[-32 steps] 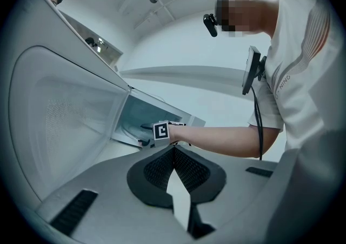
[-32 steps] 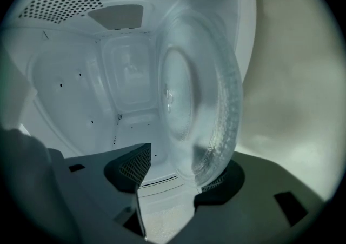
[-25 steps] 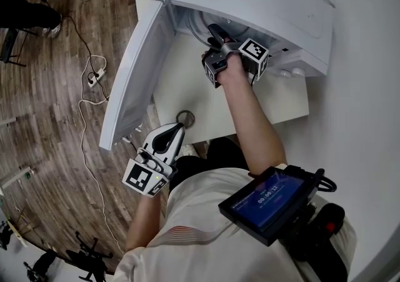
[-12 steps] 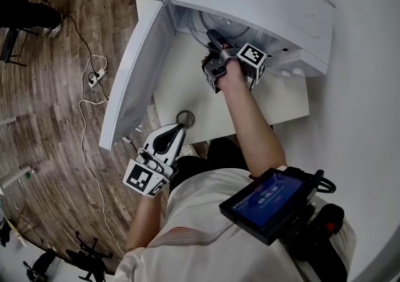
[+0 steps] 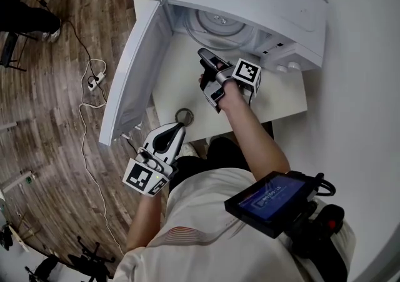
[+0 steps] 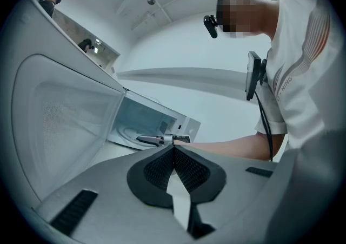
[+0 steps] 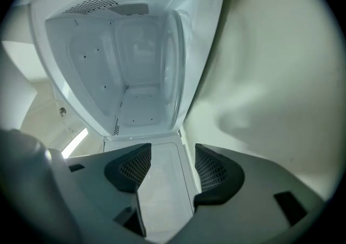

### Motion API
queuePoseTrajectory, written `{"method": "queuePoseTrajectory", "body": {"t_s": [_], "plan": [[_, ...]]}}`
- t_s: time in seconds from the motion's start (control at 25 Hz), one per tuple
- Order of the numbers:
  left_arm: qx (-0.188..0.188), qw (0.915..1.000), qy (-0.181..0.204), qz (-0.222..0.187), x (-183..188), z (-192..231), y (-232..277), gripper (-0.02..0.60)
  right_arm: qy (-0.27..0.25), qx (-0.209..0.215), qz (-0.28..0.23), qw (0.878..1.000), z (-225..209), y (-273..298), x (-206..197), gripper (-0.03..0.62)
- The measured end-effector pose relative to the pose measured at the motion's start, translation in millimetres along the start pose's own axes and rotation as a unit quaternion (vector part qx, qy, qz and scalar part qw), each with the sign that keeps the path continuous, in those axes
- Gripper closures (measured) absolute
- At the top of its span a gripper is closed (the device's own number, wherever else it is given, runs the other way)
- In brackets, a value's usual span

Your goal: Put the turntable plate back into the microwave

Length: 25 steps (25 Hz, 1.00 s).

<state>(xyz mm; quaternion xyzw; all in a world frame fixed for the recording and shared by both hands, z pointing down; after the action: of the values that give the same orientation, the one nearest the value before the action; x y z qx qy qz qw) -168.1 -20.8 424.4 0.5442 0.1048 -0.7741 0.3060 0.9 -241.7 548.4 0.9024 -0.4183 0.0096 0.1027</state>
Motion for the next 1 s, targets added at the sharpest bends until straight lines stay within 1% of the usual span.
{"method": "queuePoseTrajectory", "body": {"t_s": [0.12, 0.2, 0.32, 0.4, 0.48, 0.56, 0.64, 0.76, 0.88, 1.0], "plan": [[-0.005, 0.9999, 0.008, -0.004, 1.1, -6.3, -8.4, 0.572, -0.031, 0.007, 0.014, 0.999, 7.0, -23.8, -17.2, 0.358], [-0.007, 0.9999, 0.013, -0.004, 3.5, -5.2, -9.9, 0.572, -0.07, 0.013, 0.016, 0.997, 14.3, -35.5, -22.4, 0.359], [-0.011, 0.9997, 0.02, -0.007, 5.6, -3.4, -10.7, 0.572, -0.141, 0.045, 0.006, 0.989, 31.2, -53.5, -25.9, 0.365], [-0.017, 0.9994, 0.029, -0.012, 9.5, -10.9, -18.1, 0.572, -0.208, 0.065, -0.006, 0.976, 51.3, -74.8, -34.0, 0.423], [-0.027, 0.9985, 0.042, -0.021, 16.1, -22.3, -28.7, 0.572, -0.276, 0.077, -0.02, 0.958, 75.2, -100.5, -45.3, 0.495], [-0.036, 0.9975, 0.054, -0.028, 22.2, -33.1, -39.1, 0.572, -0.317, 0.086, -0.038, 0.944, 94.4, -126.2, -56.3, 0.522], [-0.044, 0.9964, 0.062, -0.036, 27.0, -43.1, -49.9, 0.572, -0.345, 0.095, -0.058, 0.932, 109.5, -151.2, -68.2, 0.557], [-0.055, 0.9945, 0.076, -0.046, 32.7, -55.8, -61.9, 0.572, -0.391, 0.104, -0.085, 0.911, 127.7, -186.0, -86.4, 0.588], [-0.064, 0.9927, 0.087, -0.054, 36.3, -69.0, -68.1, 0.572, -0.433, 0.107, -0.097, 0.889, 140.0, -218.3, -101.4, 0.588], [-0.074, 0.9906, 0.099, -0.06, 44.0, -84.1, -74.0, 0.572, -0.482, 0.109, -0.104, 0.863, 156.3, -248.7, -119.0, 0.588]]}}
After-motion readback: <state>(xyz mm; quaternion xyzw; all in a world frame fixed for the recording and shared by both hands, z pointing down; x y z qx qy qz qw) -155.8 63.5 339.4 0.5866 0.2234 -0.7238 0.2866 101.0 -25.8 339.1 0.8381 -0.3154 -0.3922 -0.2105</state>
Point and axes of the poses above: the fingertips, and each gripper's own axes: y forward along the fingers, z to its left, x out of its top, the point moved 9 cm from there along -y, backward along the fingers, and after that the axes turned 4 degrees about x, right-handed, at the moved point
